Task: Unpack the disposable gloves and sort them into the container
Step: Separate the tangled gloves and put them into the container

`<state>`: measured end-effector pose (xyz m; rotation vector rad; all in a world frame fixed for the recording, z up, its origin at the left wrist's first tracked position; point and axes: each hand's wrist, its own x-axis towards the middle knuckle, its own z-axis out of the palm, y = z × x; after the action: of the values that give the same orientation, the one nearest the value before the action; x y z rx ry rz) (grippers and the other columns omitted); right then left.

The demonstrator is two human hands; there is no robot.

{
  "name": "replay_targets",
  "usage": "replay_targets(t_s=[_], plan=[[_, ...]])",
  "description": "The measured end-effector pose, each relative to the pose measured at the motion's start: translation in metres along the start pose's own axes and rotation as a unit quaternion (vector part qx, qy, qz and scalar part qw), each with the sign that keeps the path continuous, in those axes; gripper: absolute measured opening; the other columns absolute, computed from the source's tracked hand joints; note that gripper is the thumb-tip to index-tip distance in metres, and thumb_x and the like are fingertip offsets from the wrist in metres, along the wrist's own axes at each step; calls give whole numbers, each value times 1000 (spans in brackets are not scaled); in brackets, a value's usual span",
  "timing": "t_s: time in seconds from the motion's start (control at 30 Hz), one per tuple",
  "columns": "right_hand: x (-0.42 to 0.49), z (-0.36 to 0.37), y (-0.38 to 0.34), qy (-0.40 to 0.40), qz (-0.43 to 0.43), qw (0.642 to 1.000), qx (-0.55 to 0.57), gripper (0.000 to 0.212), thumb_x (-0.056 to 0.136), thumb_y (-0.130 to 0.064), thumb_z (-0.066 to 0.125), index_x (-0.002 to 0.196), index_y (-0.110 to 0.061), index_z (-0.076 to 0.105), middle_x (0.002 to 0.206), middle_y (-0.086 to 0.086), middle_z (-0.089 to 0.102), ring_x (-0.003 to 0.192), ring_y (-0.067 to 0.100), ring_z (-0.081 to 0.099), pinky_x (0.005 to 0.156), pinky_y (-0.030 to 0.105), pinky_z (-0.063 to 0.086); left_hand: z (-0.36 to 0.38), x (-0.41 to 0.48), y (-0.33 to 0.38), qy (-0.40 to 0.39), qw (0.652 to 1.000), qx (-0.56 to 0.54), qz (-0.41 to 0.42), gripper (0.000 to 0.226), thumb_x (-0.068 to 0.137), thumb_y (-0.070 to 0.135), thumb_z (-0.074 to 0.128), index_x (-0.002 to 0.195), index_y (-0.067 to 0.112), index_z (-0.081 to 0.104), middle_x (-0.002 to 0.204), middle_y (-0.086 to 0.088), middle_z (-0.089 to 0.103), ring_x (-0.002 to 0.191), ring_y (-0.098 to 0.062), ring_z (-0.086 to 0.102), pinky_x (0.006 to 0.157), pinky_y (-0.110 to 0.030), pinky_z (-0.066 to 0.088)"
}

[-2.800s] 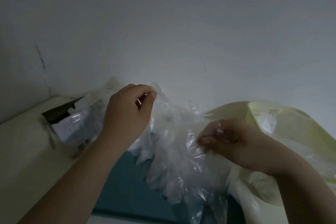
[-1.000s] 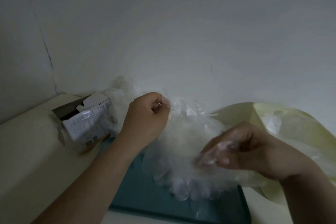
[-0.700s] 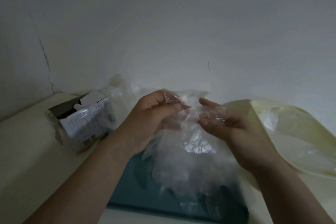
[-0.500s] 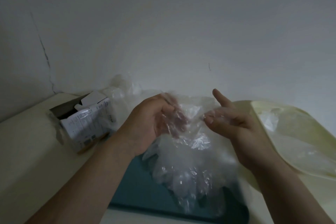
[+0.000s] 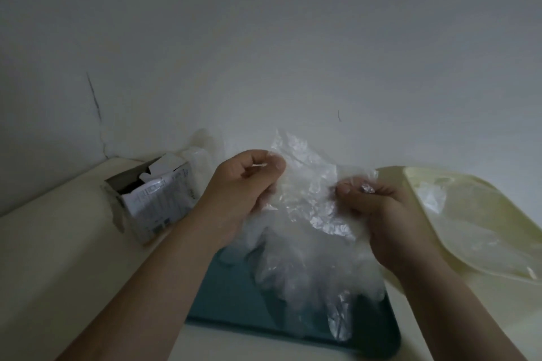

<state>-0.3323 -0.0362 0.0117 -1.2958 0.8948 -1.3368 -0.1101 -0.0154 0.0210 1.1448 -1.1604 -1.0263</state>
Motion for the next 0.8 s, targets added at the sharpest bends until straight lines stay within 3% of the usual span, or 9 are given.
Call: replay_targets(t_s=[0.07, 0.17, 0.27, 0.37, 0.47, 0.53, 0.67, 0.8], plan=[[-4, 5, -6, -13, -14, 999, -26, 11, 92, 1, 68, 91, 9, 75, 73, 13, 68, 66, 25, 62, 56, 24, 53, 2, -5, 3, -41, 994, -53, -88, 55, 76, 53, 79, 115, 14, 78, 62, 3, 50, 55, -12, 41, 55, -25, 40], [-10, 8, -19, -33, -38, 995, -85, 12, 95, -7, 70, 95, 4, 75, 73, 11, 73, 62, 24, 67, 55, 27, 56, 7, -15, 10, -89, 981, -75, -152, 31, 80, 44, 79, 95, 17, 85, 65, 4, 52, 51, -7, 45, 51, -20, 43], [-11, -2, -36, -21, -43, 992, -118, 14, 96, -14, 71, 99, 0, 75, 84, 15, 76, 69, 29, 73, 60, 39, 61, 10, -18, 16, -78, 985, -63, -139, 18, 94, 29, 71, 94, 15, 83, 69, 6, 68, 52, -5, 57, 47, -20, 46], [-9, -34, -65, 14, -39, 987, -154, 15, 96, -16, 71, 102, -3, 74, 89, 17, 77, 69, 31, 74, 60, 43, 61, 17, -17, 21, -78, 985, -61, -140, 21, 97, 29, 69, 99, 14, 84, 76, 2, 67, 63, -14, 57, 57, -27, 46], [-6, -78, -95, 41, -28, 977, -209, 14, 99, -18, 68, 105, -6, 73, 84, 14, 77, 61, 27, 71, 51, 35, 56, 33, -15, 26, -72, 987, -52, -136, 22, 99, 25, 66, 108, 11, 80, 103, -6, 75, 88, -22, 68, 75, -34, 52], [-1, -107, -106, 61, -23, 964, -259, 13, 100, -19, 68, 105, -8, 72, 78, 10, 77, 52, 21, 66, 43, 29, 49, 45, -14, 34, -88, 987, -52, -125, 23, 100, 22, 65, 114, 7, 76, 118, -10, 77, 95, -23, 76, 79, -36, 62], [14, -156, -113, 112, 1, 936, -334, 13, 99, -20, 67, 103, -10, 72, 76, 9, 78, 45, 18, 62, 42, 25, 44, 70, -20, 58, -175, 979, -48, -94, 37, 96, 20, 65, 126, 0, 68, 122, -15, 76, 109, -33, 75, 90, -44, 63], [33, -176, -99, 121, 31, 916, -382, 13, 100, -20, 64, 102, -10, 70, 78, 13, 76, 47, 22, 65, 45, 28, 49, 85, -32, 87, -224, 971, -62, -59, 28, 97, 18, 56, 119, 4, 67, 117, -21, 76, 102, -37, 76, 80, -46, 65]])
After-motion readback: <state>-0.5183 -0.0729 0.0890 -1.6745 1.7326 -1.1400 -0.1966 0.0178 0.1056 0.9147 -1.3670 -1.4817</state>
